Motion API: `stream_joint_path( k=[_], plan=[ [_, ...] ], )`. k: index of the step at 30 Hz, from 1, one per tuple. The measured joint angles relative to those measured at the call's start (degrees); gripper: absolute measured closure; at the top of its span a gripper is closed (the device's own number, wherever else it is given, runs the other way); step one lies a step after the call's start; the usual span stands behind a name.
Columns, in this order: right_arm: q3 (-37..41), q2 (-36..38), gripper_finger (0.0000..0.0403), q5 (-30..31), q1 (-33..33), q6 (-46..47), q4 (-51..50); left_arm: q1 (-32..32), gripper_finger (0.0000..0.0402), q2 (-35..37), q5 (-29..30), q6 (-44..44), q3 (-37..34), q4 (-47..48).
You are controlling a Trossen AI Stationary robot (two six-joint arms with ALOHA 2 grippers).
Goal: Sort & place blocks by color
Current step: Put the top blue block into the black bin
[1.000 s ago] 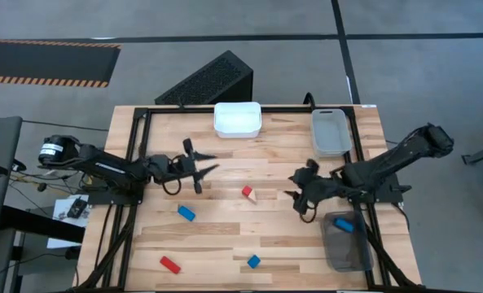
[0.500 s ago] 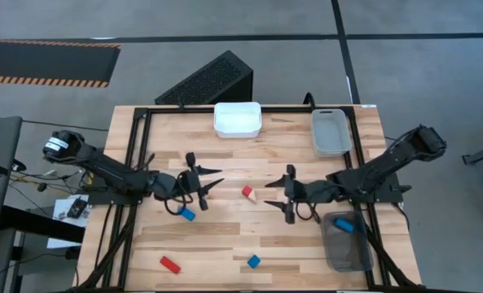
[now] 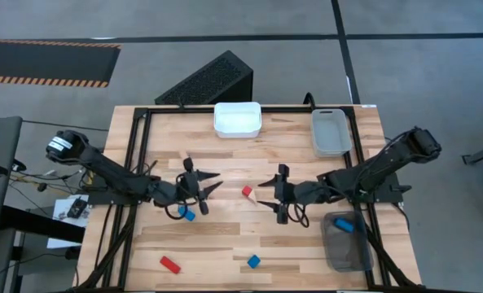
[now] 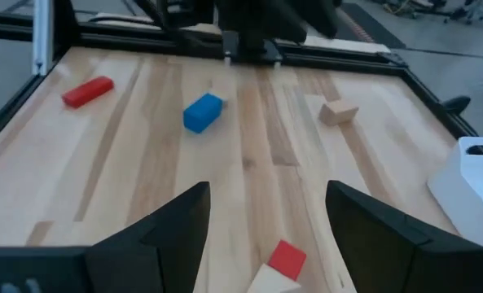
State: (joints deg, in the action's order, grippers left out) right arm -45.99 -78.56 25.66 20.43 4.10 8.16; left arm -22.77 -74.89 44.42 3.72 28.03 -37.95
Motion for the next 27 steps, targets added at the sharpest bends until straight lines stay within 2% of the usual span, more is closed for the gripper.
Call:
stream_joint_path(
  k=[3, 6, 12, 16, 23, 27],
  plan=[
    [-0.1, 0.0, 0.0133, 1.1, 1.1, 1.8, -1.6, -2.4, 0.0287, -3.4, 0.3, 5.2, 0.0, -0.8],
    [0.0, -0.5, 0.0133, 1.5, 2.2, 4.7, -3.6, -5.5, 0.0287, -7.9, 4.1, 8.8, 0.0, -3.5],
    [0.8, -4.8, 0.0133, 2.1, 6.0, 9.2, -1.5, -9.6, 0.0287, -15.4, 11.7, 9.2, 0.0, -13.6],
    [1.0, -8.7, 0.0133, 5.7, 8.4, 12.6, -1.4, -8.9, 0.0287, -17.9, 11.4, 8.4, 0.0, -19.2],
    [1.0, -14.9, 0.0133, 6.2, 10.4, 19.1, 3.0, -6.1, 0.0287, -20.1, 5.3, 10.9, 0.1, -19.0],
    [1.0, -17.1, 0.0133, 6.1, 10.2, 21.3, 5.2, -5.4, 0.0287, -20.0, 5.0, 10.8, 0.1, -17.6]
  ],
)
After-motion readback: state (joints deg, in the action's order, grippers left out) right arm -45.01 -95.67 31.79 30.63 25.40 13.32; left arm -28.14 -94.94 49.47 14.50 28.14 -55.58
